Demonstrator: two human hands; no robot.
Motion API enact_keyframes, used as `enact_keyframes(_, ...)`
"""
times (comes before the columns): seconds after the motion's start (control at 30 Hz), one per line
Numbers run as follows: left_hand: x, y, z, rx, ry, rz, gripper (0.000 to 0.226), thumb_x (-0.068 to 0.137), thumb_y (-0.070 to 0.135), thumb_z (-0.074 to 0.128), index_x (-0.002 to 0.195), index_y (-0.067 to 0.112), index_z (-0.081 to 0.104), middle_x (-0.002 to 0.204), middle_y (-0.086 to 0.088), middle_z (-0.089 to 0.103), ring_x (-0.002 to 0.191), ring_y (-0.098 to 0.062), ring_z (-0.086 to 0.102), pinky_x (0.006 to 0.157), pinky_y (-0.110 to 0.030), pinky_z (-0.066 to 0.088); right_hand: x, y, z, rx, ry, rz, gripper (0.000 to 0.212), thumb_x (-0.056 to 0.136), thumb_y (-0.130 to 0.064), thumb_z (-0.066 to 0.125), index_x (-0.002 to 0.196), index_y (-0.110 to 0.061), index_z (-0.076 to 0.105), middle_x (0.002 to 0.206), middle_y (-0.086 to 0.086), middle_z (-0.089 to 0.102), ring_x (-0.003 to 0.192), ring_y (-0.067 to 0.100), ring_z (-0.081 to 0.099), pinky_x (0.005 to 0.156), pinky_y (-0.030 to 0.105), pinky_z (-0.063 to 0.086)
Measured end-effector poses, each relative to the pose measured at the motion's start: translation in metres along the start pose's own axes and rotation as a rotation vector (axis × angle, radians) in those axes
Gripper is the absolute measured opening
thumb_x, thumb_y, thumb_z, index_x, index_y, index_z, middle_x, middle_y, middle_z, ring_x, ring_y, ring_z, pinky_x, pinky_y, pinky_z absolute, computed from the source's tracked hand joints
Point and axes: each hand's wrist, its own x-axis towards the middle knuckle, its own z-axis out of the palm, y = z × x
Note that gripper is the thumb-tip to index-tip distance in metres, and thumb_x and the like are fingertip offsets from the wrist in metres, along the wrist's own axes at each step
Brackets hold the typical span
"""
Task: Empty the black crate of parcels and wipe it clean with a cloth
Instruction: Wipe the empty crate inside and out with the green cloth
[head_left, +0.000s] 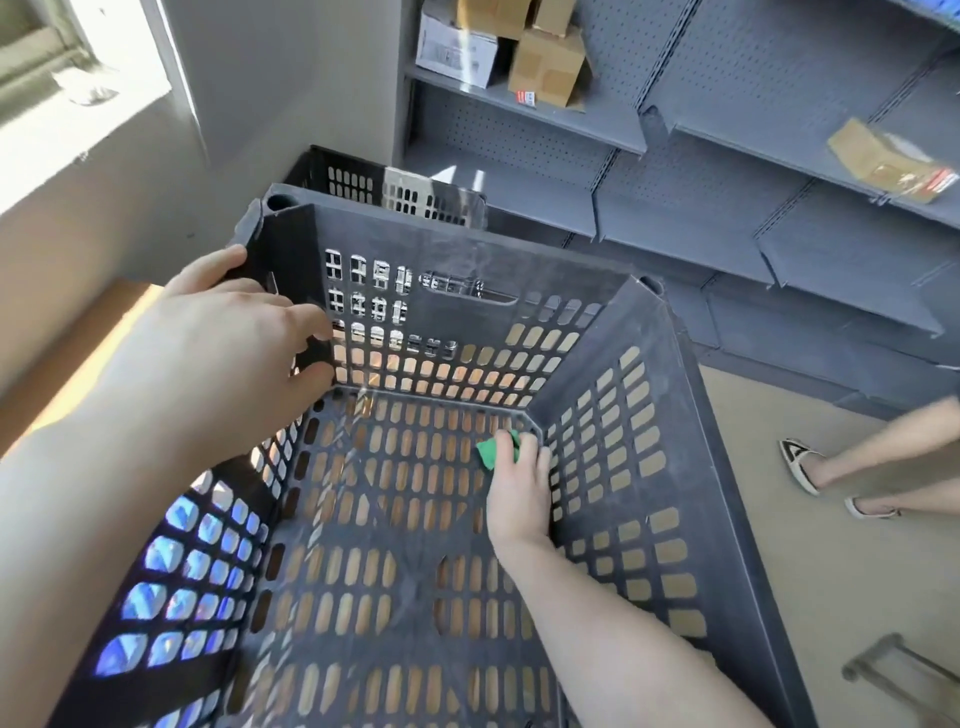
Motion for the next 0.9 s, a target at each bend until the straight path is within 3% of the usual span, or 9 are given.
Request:
enact_keyframes(0.17, -0.002, -0.001, -0.001, 0.005, -0.006, -0.002, 0.029, 0.085, 0.042, 0.054, 0.102, 0.026, 0.072, 0.085, 0.004, 0.075, 0.097, -0.023, 0.069, 0.115, -0.043, 0.021, 0.029, 0.004, -0.008, -0.020, -0.041, -0.138, 0.066, 0.081, 0.008, 0.059, 0.138, -0.016, 0.036, 0.134, 0.012, 0.035, 0.119, 0.031, 0.035, 0.095, 0.037, 0.044)
enact_keyframes(0.37, 0.000, -0.001, 0.000, 0.012, -0.025, -0.003, 0.029, 0.085, 0.042, 0.055, 0.102, 0.025, 0.072, 0.083, 0.005, 0.074, 0.097, -0.025, 0.069, 0.116, -0.044, 0.021, 0.037, 0.006, -0.011, -0.087, -0.030, -0.168, 0.061, 0.085, 0.001, 0.061, 0.139, -0.016, 0.036, 0.138, 0.013, 0.036, 0.120, 0.030, 0.037, 0.097, 0.036, 0.042)
enact_keyframes(0.63, 0.000, 0.002, -0.004, 0.014, -0.034, -0.028, 0.027, 0.082, 0.039, 0.063, 0.103, 0.025, 0.073, 0.085, 0.003, 0.075, 0.097, -0.024, 0.068, 0.116, -0.041, 0.019, -0.002, 0.008, -0.016, -0.070, -0.076, -0.083, 0.049, 0.085, 0.002, 0.058, 0.130, -0.011, 0.044, 0.121, 0.017, 0.048, 0.109, 0.031, 0.045, 0.086, 0.037, 0.047)
enact_keyframes(0.67, 0.000, 0.002, -0.005, 0.016, -0.031, -0.030, 0.026, 0.082, 0.038, 0.064, 0.102, 0.024, 0.073, 0.085, 0.002, 0.075, 0.097, -0.025, 0.068, 0.116, -0.041, 0.019, -0.009, 0.006, -0.017, -0.068, -0.079, -0.056, 0.049, 0.081, 0.002, 0.062, 0.126, -0.010, 0.046, 0.117, 0.018, 0.049, 0.105, 0.031, 0.047, 0.082, 0.037, 0.049)
enact_keyframes(0.77, 0.001, 0.004, -0.007, 0.023, -0.044, -0.032, 0.026, 0.082, 0.036, 0.065, 0.102, 0.022, 0.074, 0.085, 0.001, 0.074, 0.100, -0.025, 0.067, 0.117, -0.041, 0.018, -0.038, 0.009, -0.012, -0.100, -0.065, -0.031, 0.067, 0.046, 0.007, 0.081, 0.102, -0.010, 0.050, 0.098, 0.019, 0.056, 0.082, 0.031, 0.053, 0.061, 0.037, 0.053)
enact_keyframes(0.9, 0.001, 0.004, -0.006, 0.048, -0.058, -0.036, 0.027, 0.083, 0.038, 0.063, 0.104, 0.024, 0.073, 0.085, 0.003, 0.074, 0.099, -0.023, 0.067, 0.117, -0.039, 0.016, -0.073, 0.017, -0.009, -0.083, -0.043, -0.012, 0.062, 0.039, 0.013, 0.080, 0.092, -0.009, 0.058, 0.095, 0.019, 0.058, 0.078, 0.032, 0.053, 0.055, 0.037, 0.053)
